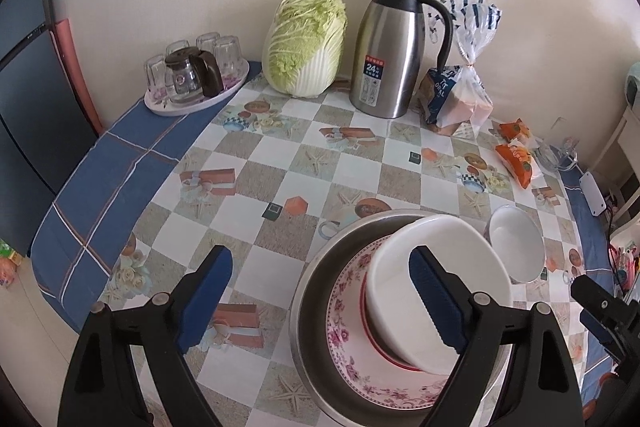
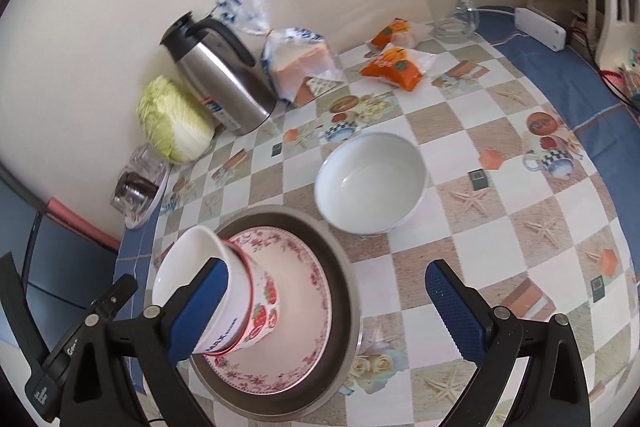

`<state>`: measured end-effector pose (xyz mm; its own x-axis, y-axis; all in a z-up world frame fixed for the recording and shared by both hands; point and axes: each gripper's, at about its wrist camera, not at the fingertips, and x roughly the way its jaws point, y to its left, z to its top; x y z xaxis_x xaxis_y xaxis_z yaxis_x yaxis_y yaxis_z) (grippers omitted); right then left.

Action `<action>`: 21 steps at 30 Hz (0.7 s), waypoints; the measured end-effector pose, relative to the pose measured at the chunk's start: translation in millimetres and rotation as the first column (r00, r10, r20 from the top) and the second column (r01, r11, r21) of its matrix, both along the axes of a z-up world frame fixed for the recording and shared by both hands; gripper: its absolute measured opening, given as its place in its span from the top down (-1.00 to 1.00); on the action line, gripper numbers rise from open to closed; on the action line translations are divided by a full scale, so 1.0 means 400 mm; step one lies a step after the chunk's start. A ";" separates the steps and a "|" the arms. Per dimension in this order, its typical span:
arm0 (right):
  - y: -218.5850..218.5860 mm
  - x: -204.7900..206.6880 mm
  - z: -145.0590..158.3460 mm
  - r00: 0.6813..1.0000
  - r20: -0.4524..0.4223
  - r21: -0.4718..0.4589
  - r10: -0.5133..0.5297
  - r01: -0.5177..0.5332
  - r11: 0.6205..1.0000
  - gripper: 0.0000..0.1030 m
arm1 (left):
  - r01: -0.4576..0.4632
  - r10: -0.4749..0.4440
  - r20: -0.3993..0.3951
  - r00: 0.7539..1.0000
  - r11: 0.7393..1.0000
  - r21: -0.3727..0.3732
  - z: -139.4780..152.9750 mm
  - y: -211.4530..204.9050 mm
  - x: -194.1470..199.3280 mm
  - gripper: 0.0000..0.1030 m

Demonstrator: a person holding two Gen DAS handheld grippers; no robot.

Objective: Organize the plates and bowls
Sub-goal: 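Move both grippers over to the plain white round bowl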

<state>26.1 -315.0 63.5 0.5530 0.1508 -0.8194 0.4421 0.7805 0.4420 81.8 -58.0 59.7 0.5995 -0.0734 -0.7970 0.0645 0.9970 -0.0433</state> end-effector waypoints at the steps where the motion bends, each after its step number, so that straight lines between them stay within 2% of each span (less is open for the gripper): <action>1: -0.013 -0.005 0.000 1.000 0.002 0.005 -0.012 0.012 1.000 -0.95 | 0.001 -0.001 0.007 1.000 1.000 0.001 0.005 -0.004 -0.003 -0.76; 6: -0.068 -0.025 -0.003 0.998 -0.001 0.009 -0.066 0.066 0.998 -0.95 | 0.028 -0.028 0.039 0.999 1.000 0.002 0.027 -0.039 -0.022 -0.76; 13: -0.157 -0.061 -0.020 0.988 -0.019 0.014 -0.156 0.156 0.988 -0.95 | 0.102 -0.106 0.076 0.992 0.994 0.050 0.046 -0.122 -0.047 -0.76; 21: -0.231 -0.085 -0.051 0.974 -0.050 0.022 -0.221 0.222 0.975 -0.96 | 0.207 -0.216 0.088 0.972 0.973 0.098 0.059 -0.230 -0.072 -0.76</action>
